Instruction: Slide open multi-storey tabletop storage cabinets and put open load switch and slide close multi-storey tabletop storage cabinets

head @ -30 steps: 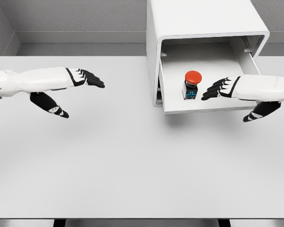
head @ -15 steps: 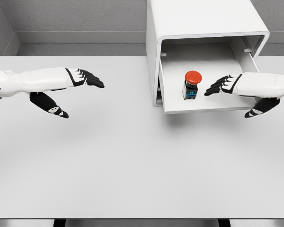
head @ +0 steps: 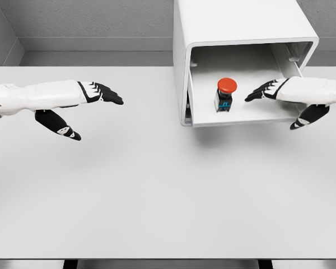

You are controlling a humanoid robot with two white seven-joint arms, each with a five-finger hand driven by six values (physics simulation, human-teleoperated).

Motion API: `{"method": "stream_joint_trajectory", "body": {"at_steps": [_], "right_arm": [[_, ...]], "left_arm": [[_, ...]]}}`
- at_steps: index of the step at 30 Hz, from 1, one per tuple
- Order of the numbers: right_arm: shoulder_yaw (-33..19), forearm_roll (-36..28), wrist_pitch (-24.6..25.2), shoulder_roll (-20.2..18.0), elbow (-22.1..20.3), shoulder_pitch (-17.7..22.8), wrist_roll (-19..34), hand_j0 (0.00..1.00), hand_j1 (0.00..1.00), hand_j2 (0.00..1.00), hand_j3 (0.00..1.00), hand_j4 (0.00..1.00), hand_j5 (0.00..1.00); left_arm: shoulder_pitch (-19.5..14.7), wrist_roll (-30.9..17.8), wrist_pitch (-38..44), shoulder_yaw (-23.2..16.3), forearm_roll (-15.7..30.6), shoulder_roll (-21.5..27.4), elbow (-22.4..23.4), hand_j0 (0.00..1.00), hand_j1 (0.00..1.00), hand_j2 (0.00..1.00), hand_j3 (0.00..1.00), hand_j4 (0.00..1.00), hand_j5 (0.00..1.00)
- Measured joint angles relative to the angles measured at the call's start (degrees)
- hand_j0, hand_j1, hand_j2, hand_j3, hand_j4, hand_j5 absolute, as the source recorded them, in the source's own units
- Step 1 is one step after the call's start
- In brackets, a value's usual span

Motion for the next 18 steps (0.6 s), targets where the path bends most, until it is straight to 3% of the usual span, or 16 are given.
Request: {"method": "stream_joint_trajectory", "body": {"at_steps": [9, 18], "right_arm": [[0.01, 2.53, -0.03, 4.46, 4.34, -2.46, 0.04, 1.00, 1.00, 1.00, 1.00, 1.00, 1.00], [-0.05, 2.90, -0.03, 5.25, 6.85, -5.10, 0.05, 1.00, 1.00, 1.00, 1.00, 1.00, 1.00]], "left_arm": [[0.09, -0.08, 0.00, 0.02, 0.00, 0.07, 0.05, 1.00, 1.00, 1.00, 1.00, 1.00, 1.00], [0.18, -0.09, 0.00, 0.01, 0.00, 0.10, 0.02, 1.00, 1.00, 1.00, 1.00, 1.00, 1.00]]}}
